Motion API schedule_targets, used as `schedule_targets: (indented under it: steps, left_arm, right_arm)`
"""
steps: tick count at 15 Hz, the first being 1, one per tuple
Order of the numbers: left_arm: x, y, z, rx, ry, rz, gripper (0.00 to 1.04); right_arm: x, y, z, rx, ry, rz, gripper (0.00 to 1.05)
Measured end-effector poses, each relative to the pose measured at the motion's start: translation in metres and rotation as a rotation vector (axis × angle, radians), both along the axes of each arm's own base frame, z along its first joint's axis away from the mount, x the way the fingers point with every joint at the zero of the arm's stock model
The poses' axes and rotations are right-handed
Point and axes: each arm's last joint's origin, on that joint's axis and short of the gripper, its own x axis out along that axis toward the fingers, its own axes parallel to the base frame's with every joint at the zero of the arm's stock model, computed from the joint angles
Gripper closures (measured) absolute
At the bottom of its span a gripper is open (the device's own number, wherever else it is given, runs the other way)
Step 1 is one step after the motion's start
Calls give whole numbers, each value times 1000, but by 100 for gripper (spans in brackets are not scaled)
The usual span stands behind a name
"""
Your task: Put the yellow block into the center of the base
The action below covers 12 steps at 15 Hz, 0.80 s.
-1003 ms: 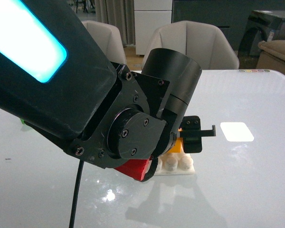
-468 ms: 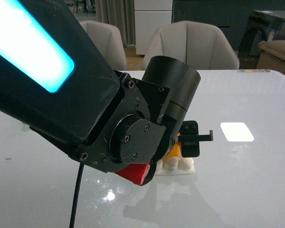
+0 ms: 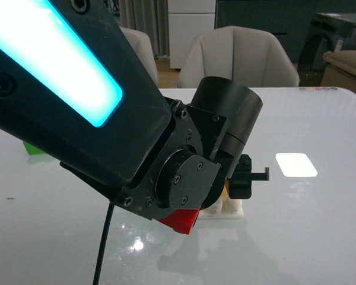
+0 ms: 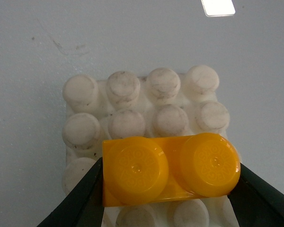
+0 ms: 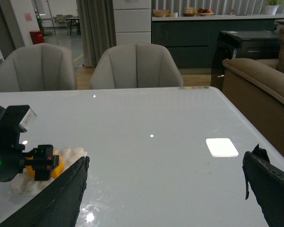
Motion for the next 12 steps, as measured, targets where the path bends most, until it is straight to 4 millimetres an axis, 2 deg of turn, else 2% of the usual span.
schedule_targets:
  steps: [1, 4, 5, 7, 8, 9, 12]
  left_arm:
    - [-3, -2, -8, 12, 28, -19, 40]
    - [-2, -3, -8, 7, 29, -24, 40]
    - [-2, -3, -8, 3, 28, -28, 32]
    - [-1, -4, -5, -35, 14, -50, 8]
    - [-1, -4, 0, -42, 1, -56, 6]
    - [-1, -1, 12, -61, -30, -50, 7]
    - [-7, 8, 73, -133, -190, -56, 7]
  right_arm:
    - [0, 0, 0, 0, 0, 0, 6]
    - [0, 0, 0, 0, 0, 0, 6]
    - [0, 0, 0, 0, 0, 0, 6]
    - [0, 0, 0, 0, 0, 0, 6]
    - [0, 0, 0, 0, 0, 0, 6]
    - [0, 0, 0, 0, 0, 0, 6]
    - [0, 0, 0, 0, 0, 0, 6]
